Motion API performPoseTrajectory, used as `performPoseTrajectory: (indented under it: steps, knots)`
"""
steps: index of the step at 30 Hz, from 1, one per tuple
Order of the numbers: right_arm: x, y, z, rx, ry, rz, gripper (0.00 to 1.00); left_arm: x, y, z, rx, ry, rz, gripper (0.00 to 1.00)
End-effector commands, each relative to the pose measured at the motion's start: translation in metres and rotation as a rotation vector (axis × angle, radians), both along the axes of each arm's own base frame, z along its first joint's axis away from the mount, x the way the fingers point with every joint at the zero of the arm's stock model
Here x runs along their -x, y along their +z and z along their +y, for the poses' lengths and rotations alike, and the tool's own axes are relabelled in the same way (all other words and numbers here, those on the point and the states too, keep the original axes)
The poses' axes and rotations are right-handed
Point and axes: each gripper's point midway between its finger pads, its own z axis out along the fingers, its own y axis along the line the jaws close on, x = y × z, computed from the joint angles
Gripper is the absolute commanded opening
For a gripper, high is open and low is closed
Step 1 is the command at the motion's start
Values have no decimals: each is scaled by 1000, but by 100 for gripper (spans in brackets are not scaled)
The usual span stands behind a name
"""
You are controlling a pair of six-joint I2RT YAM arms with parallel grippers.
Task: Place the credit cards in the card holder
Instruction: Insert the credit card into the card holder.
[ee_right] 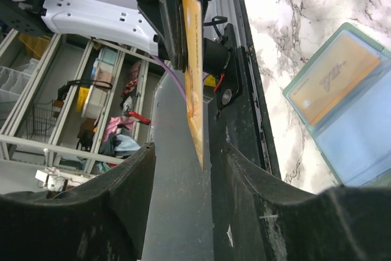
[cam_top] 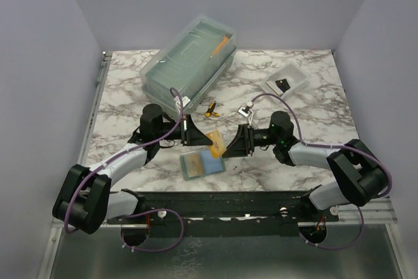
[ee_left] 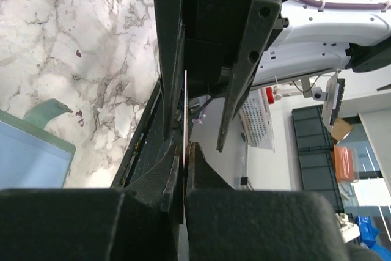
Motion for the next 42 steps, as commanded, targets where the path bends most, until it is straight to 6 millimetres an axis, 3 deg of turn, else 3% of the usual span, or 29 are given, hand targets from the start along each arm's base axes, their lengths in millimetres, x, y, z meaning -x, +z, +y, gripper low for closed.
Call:
performPoseTrajectory:
  steps: [1,7,11,13,16,18,21,25,29,35,42]
  knots:
    - [-12,8,4,6,-43,-47,49,9,9,1,17,-73,-40,0]
    - [-20,9,10,12,-34,-57,26,14,11,1,22,-97,-33,0]
    - [-24,8,15,14,-33,-45,1,15,6,0,14,-91,-6,0]
    - [-27,1,16,40,-55,-21,0,12,-4,0,-18,-60,57,3]
    - [-38,-25,14,142,-147,45,0,-2,-42,10,-211,87,189,32]
    - [-42,-41,12,206,-176,84,0,-11,-76,31,-416,240,255,43]
    - [-42,-61,11,270,-168,140,0,-18,-109,73,-653,475,416,54]
    - [-42,-73,16,301,-142,175,0,-4,-137,119,-885,676,596,55]
    - [-42,-84,26,334,-106,201,0,1,-142,130,-916,756,647,57]
    - [-34,-103,35,375,-65,280,0,10,-159,125,-943,708,723,58]
    - [-20,-117,27,411,-48,350,0,13,-168,113,-896,654,708,60]
